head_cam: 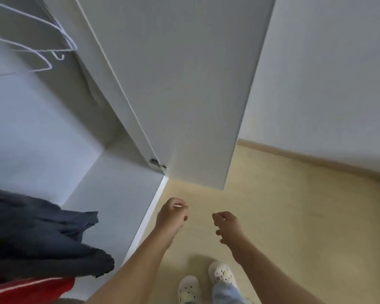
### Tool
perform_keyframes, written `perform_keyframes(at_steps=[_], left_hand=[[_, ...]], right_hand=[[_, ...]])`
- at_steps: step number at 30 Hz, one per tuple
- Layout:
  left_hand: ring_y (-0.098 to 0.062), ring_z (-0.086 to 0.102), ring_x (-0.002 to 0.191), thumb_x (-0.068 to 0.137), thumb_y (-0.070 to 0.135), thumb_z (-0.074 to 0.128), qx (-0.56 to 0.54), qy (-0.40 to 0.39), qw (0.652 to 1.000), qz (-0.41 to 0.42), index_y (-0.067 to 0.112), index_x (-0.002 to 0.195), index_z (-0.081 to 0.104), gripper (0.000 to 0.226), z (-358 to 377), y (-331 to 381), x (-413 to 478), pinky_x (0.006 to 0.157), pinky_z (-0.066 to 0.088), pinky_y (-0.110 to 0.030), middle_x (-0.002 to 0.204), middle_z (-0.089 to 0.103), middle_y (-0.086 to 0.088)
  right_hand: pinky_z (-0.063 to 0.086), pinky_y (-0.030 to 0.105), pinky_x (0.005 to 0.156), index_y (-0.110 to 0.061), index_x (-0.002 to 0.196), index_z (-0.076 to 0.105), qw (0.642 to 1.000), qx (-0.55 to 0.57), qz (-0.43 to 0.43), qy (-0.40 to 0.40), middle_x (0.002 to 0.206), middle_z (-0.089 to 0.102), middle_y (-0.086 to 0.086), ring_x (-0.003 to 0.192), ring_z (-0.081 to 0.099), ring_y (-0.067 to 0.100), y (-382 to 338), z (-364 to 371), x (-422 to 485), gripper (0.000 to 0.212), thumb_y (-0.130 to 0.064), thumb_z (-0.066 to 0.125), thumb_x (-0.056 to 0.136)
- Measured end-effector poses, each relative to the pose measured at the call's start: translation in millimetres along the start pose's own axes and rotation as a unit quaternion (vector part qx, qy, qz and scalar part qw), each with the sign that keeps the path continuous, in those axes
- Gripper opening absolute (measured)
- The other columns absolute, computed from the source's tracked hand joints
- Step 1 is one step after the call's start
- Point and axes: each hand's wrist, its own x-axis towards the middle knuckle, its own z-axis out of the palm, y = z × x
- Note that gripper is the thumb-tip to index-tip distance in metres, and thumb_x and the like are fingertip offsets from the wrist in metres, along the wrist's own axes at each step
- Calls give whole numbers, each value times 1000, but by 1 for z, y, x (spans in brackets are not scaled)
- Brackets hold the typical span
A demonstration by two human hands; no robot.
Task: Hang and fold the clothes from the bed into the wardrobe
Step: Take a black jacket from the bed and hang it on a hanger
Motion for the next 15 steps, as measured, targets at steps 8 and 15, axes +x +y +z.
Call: perform_keyframes(at_steps=[8,15], left_hand=[[-19,57,73,87,10,50,137,-175,974,50,19,84,52,10,125,19,-22,58,41,-24,74,57,-1],[-18,53,67,89,11,49,200,-263,938,108,17,84,52,9,263,60,-82,52,35,-23,67,54,-1]], right_hand=[[36,23,54,-13,85,54,972,155,83,157,69,51,1,61,47,16,80,-104,-38,14,-23,49,94],[36,22,54,-16,81,55,928,255,70,261,78,54,1,61,49,14,127,-226,-73,17,-22,47,95]])
